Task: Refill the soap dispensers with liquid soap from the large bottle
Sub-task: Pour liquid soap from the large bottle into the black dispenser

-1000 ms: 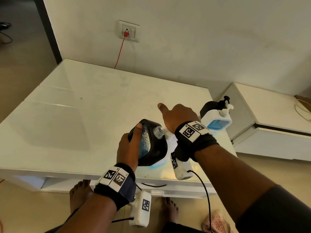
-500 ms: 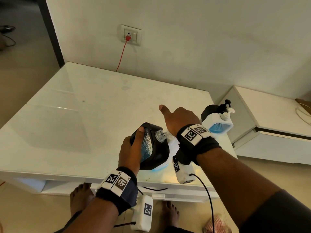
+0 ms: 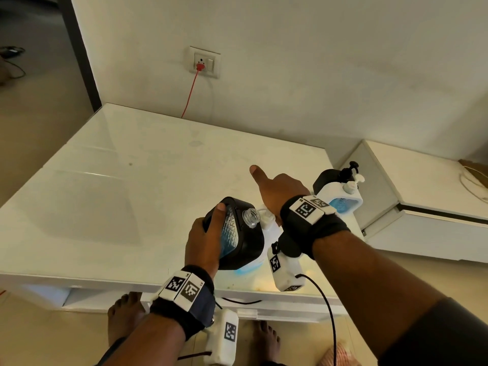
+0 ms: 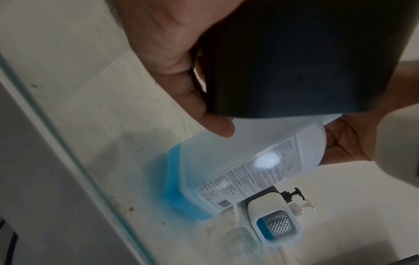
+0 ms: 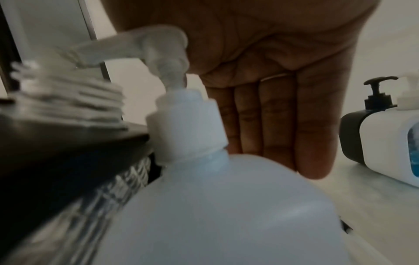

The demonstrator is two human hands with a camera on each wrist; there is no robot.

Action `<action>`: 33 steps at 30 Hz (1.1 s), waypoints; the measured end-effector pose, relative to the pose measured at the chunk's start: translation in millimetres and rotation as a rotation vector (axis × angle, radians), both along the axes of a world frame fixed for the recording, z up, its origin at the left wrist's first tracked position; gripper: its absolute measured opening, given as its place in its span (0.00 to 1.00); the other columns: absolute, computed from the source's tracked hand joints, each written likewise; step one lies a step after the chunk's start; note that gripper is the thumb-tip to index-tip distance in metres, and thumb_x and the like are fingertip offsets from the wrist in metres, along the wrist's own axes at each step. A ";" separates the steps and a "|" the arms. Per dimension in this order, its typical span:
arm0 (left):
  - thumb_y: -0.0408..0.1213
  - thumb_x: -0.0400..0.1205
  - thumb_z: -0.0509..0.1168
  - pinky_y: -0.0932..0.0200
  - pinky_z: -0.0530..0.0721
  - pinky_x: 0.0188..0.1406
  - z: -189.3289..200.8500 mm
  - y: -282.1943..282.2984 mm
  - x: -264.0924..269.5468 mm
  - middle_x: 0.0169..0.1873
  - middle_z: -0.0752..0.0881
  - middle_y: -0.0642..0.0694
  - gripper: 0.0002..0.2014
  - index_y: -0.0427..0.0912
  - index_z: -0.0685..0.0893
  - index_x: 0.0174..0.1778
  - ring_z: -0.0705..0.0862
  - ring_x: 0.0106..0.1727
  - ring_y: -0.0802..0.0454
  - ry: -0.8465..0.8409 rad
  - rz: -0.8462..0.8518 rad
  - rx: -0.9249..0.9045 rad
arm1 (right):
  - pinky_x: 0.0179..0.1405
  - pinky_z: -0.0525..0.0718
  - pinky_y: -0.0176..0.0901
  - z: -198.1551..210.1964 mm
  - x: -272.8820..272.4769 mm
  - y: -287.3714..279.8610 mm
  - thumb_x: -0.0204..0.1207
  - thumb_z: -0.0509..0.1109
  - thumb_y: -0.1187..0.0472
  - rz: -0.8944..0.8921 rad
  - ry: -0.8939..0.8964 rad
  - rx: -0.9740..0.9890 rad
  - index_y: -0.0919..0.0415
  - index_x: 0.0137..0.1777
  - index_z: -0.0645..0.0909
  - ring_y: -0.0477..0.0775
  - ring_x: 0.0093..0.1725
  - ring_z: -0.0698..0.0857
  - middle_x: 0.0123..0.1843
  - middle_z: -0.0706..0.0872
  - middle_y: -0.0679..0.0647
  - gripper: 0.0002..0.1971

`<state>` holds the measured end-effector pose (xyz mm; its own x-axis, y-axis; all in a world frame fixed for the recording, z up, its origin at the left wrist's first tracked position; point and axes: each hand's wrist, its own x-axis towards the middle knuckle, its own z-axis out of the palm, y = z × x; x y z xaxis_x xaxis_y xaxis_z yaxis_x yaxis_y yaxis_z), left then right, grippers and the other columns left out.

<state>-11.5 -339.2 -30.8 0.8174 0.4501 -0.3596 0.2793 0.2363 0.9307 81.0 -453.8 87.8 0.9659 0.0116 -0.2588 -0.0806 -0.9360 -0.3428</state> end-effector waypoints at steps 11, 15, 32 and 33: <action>0.76 0.72 0.62 0.46 0.87 0.58 -0.9 1.4 -1.4 0.54 0.90 0.45 0.40 0.44 0.85 0.64 0.88 0.56 0.45 0.011 0.025 -0.013 | 0.47 0.72 0.49 -8.8 -7.1 -0.7 0.80 0.54 0.30 -0.048 -0.104 -0.087 0.56 0.50 0.78 0.60 0.47 0.78 0.48 0.82 0.56 0.28; 0.74 0.79 0.64 0.44 0.87 0.60 -0.7 0.6 -1.0 0.55 0.89 0.44 0.36 0.43 0.84 0.65 0.88 0.56 0.44 0.018 0.027 -0.014 | 0.46 0.75 0.49 -7.1 -3.7 -1.1 0.78 0.50 0.26 -0.030 -0.051 -0.086 0.60 0.50 0.81 0.60 0.46 0.83 0.45 0.84 0.54 0.37; 0.69 0.82 0.63 0.50 0.83 0.53 -3.4 1.1 -1.3 0.54 0.88 0.47 0.31 0.45 0.82 0.65 0.86 0.55 0.47 0.028 0.029 -0.011 | 0.46 0.73 0.49 -10.1 -6.7 -0.4 0.80 0.52 0.29 -0.039 -0.108 -0.071 0.55 0.44 0.73 0.58 0.44 0.78 0.40 0.78 0.52 0.28; 0.69 0.82 0.63 0.50 0.83 0.54 -3.9 1.0 -0.6 0.55 0.88 0.46 0.31 0.44 0.83 0.65 0.87 0.55 0.47 0.026 0.033 -0.011 | 0.47 0.73 0.49 -9.9 -7.3 -0.5 0.81 0.52 0.30 -0.039 -0.111 -0.071 0.55 0.45 0.73 0.58 0.45 0.78 0.41 0.78 0.53 0.27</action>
